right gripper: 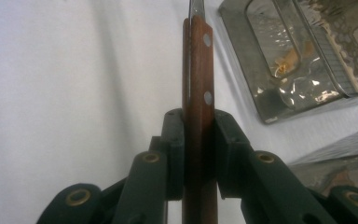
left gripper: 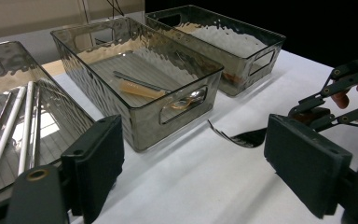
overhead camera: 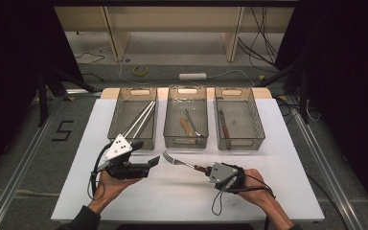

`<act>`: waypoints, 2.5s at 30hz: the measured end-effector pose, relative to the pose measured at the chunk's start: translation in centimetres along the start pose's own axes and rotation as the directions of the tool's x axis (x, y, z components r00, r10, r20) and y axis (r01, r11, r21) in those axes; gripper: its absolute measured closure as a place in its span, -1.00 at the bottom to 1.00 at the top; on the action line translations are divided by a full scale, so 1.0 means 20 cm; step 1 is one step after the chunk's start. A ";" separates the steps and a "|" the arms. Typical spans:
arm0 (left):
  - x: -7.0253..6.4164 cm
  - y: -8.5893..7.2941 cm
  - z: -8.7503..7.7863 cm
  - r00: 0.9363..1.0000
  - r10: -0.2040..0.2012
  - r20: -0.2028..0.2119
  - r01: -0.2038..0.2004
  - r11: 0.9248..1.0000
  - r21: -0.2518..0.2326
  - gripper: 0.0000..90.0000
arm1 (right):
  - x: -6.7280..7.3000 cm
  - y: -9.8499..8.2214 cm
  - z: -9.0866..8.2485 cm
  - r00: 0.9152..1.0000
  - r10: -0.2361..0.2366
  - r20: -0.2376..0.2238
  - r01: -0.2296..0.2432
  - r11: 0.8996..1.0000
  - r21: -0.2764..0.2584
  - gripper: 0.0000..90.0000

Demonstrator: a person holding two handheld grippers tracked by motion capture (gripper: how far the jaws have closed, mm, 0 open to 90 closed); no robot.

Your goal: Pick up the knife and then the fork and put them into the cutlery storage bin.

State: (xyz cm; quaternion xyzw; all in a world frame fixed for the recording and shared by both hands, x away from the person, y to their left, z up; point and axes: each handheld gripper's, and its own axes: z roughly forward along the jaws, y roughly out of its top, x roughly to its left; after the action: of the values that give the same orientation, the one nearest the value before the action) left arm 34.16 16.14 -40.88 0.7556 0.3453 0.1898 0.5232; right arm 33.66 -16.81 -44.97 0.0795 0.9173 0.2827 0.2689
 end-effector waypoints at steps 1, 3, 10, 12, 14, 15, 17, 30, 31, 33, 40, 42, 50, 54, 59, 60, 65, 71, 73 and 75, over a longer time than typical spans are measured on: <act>0.00 0.00 0.00 1.000 0.004 -0.001 -0.004 1.000 -0.001 -0.57 | 0.00 0.00 0.00 1.000 0.008 0.003 -0.008 1.000 0.002 0.71; 0.00 -0.01 0.00 1.000 0.006 -0.003 -0.006 1.000 -0.004 -0.57 | -0.01 -0.01 0.00 1.000 0.015 0.007 -0.015 1.000 -0.002 0.71; 0.00 -0.03 -0.01 1.000 0.009 -0.013 -0.009 1.000 -0.008 -0.57 | -0.04 -0.03 -0.02 0.999 0.034 0.020 -0.034 0.999 -0.004 0.71; -0.01 -0.03 -0.02 1.000 0.009 -0.010 -0.009 1.000 -0.004 -0.57 | -0.05 -0.03 -0.02 0.999 0.039 0.025 -0.039 0.999 -0.002 0.71; -0.01 -0.04 -0.02 1.000 0.013 -0.010 -0.013 1.000 -0.001 -0.58 | -0.06 -0.04 -0.02 0.998 0.047 0.029 -0.047 0.999 -0.005 0.71; -0.01 -0.04 -0.02 1.000 0.008 -0.010 -0.008 1.000 -0.003 -0.58 | -0.06 -0.04 -0.03 0.998 0.052 0.033 -0.052 0.999 -0.003 0.71; 0.00 -0.04 -0.02 1.000 0.010 -0.011 -0.010 1.000 -0.001 -0.58 | -0.07 -0.05 -0.03 0.997 0.061 0.037 -0.061 0.998 -0.003 0.71; 0.00 -0.06 -0.03 1.000 0.009 -0.024 -0.008 1.000 0.007 -0.60 | -0.14 -0.11 -0.06 0.990 0.124 0.074 -0.123 0.992 -0.009 0.71; 0.00 -0.06 -0.03 1.000 0.009 -0.025 -0.009 1.000 0.005 -0.60 | -0.15 -0.11 -0.07 0.989 0.128 0.077 -0.128 0.992 -0.006 0.71; 0.00 -0.06 -0.03 1.000 0.011 -0.025 -0.011 1.000 0.004 -0.60 | -0.15 -0.12 -0.07 0.987 0.137 0.081 -0.137 0.991 -0.008 0.71; -0.01 -0.07 -0.03 1.000 0.016 -0.024 -0.016 1.000 0.007 -0.60 | -0.20 -0.15 -0.09 0.977 0.186 0.104 -0.185 0.983 -0.020 0.71; -0.01 -0.07 -0.03 1.000 0.017 -0.024 -0.017 1.000 0.006 -0.60 | -0.21 -0.16 -0.09 0.973 0.204 0.110 -0.203 0.979 -0.024 0.71; -0.01 -0.07 -0.03 0.999 0.020 -0.025 -0.019 1.000 0.008 -0.60 | -0.25 -0.18 -0.11 0.958 0.259 0.126 -0.257 0.966 -0.035 0.71; -0.01 -0.07 -0.03 0.999 0.020 -0.027 -0.019 1.000 0.006 -0.60 | -0.28 -0.19 -0.12 0.942 0.309 0.131 -0.305 0.951 -0.049 0.71; -0.01 -0.07 -0.03 0.999 0.018 -0.029 -0.018 1.000 0.005 -0.60 | -0.32 -0.20 -0.13 0.914 0.383 0.138 -0.376 0.924 -0.073 0.71; -0.01 -0.07 -0.03 0.999 0.017 -0.029 -0.017 1.000 0.004 -0.60 | -0.33 -0.20 -0.13 0.908 0.396 0.137 -0.389 0.918 -0.078 0.71; -0.01 -0.07 -0.03 0.999 0.016 -0.031 -0.016 1.000 0.000 -0.60 | -0.38 -0.20 -0.13 0.882 0.448 0.147 -0.438 0.894 -0.100 0.71; -0.01 -0.07 -0.03 0.999 0.015 -0.032 -0.015 1.000 -0.001 -0.61 | -0.43 -0.21 -0.14 0.849 0.506 0.153 -0.492 0.862 -0.123 0.71; -0.01 -0.07 -0.03 0.999 0.016 -0.032 -0.016 1.000 -0.003 -0.61 | -0.45 -0.21 -0.14 0.834 0.531 0.149 -0.515 0.847 -0.132 0.71; -0.01 -0.07 -0.03 0.999 0.014 -0.031 -0.014 1.000 -0.006 -0.61 | -0.47 -0.21 -0.14 0.823 0.548 0.152 -0.532 0.836 -0.135 0.71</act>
State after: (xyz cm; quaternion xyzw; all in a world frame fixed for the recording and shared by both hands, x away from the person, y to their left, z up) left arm 33.17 16.60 -42.00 0.7535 0.3475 0.2063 0.5186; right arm 40.11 -24.54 -41.16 0.3499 0.8151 0.3783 0.2646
